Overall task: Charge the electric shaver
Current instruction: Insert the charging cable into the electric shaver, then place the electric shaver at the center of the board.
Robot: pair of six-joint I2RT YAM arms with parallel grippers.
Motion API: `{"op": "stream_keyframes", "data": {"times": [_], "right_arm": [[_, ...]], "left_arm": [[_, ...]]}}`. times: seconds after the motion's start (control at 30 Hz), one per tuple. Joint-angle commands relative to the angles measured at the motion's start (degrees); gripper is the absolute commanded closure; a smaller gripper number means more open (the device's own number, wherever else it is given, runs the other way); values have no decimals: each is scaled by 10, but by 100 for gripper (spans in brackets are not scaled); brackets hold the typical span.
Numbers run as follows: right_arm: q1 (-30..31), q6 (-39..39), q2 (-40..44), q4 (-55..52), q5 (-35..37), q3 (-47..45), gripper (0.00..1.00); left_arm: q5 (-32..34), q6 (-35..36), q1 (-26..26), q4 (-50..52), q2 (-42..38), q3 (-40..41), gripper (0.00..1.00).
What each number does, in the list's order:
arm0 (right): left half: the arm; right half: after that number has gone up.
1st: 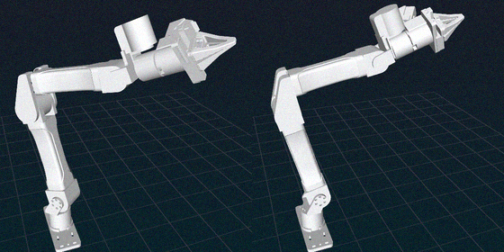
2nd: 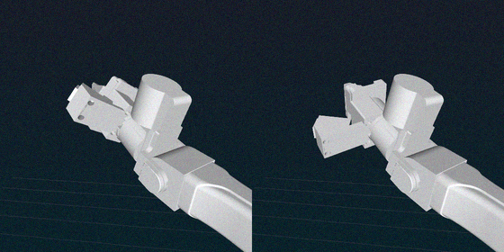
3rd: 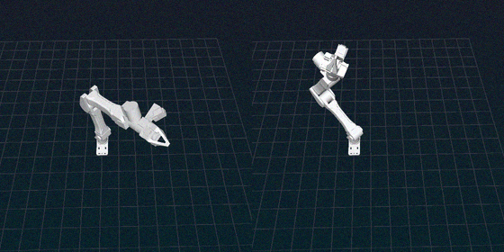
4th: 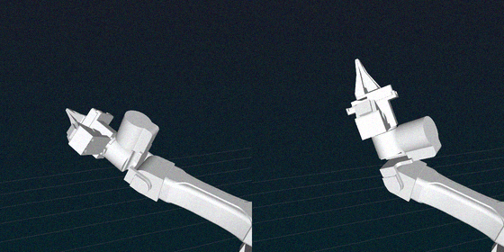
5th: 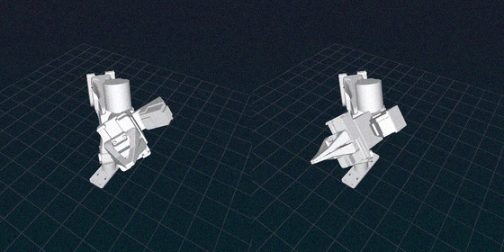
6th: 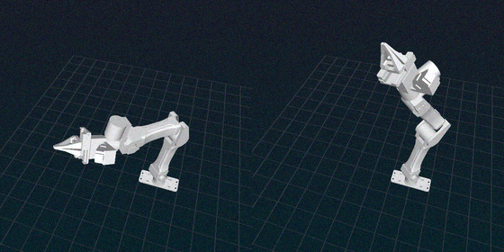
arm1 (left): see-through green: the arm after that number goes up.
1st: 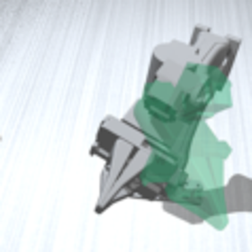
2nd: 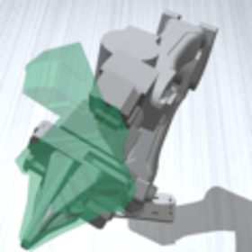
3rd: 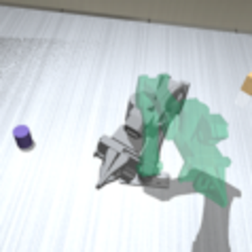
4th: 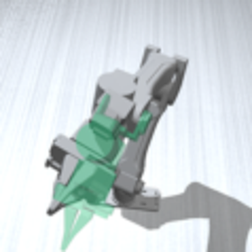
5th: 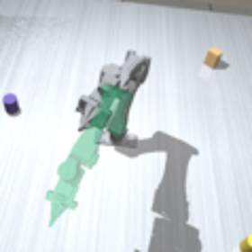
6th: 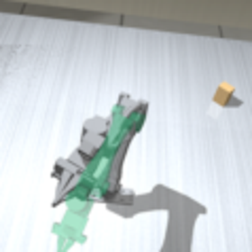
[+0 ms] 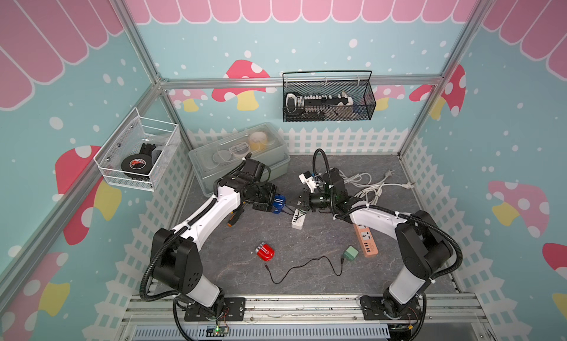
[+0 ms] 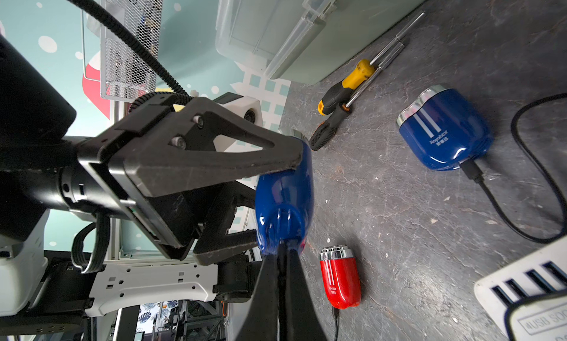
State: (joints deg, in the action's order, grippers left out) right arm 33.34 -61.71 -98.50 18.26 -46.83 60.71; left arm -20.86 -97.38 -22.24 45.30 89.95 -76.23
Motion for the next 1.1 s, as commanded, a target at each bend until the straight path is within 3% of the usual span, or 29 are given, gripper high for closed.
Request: {"op": "stream_keyframes", "data": {"times": [0.0, 0.27, 0.57, 0.7, 0.8, 0.93, 1.07], "right_arm": [[18, 23, -23, -17, 6, 26, 100], [23, -19, -26, 93, 10, 2, 100], [21, -10, -17, 58, 18, 5, 99], [9, 44, 44, -79, 59, 15, 73], [0, 67, 97, -161, 84, 18, 59], [-18, 84, 168, -243, 119, 12, 49], [-36, 134, 230, -357, 176, 20, 48]], "left_arm": [[-74, -19, -39, -27, -5, -37, 100], [-104, -71, -60, -79, -15, -29, 100], [-83, -47, -49, -52, -24, -31, 100], [-18, 10, -22, 9, -34, -22, 100], [34, 38, -4, 25, -33, -4, 100], [95, 55, 7, 32, -25, 25, 100], [149, 70, 9, 42, -17, 66, 100]]}}
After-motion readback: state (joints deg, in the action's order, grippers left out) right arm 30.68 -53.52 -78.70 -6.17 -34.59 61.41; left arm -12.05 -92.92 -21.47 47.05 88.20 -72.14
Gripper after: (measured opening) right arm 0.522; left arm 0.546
